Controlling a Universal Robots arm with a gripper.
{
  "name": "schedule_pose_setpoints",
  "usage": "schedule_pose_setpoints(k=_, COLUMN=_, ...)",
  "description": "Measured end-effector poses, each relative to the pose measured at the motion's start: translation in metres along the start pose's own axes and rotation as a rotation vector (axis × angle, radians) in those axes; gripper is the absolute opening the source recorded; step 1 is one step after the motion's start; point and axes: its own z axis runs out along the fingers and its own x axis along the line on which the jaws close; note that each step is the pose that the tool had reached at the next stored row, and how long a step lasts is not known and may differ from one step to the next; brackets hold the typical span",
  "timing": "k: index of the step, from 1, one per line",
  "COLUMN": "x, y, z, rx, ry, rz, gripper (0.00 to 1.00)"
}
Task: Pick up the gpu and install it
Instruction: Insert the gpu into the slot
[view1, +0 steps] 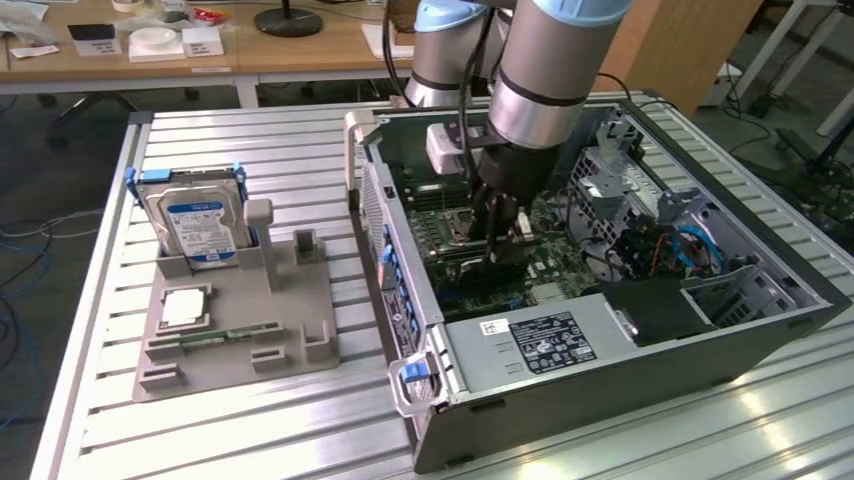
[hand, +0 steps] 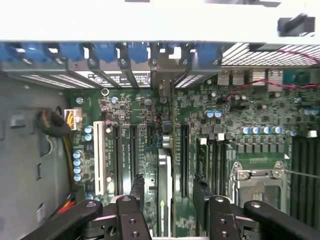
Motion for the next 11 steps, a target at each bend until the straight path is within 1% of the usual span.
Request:
schedule_pose_setpoints(k=5, x=-0.001, y=0.0002, z=-0.0166, rx=-0.0001, ry=0.0002, rz=0.000, gripper=0.52)
schedule_pose_setpoints(k=11, x=-0.001, y=0.0004, z=-0.0323, rx=0.0000, ry=0.0004, rz=0.000, gripper=0.52)
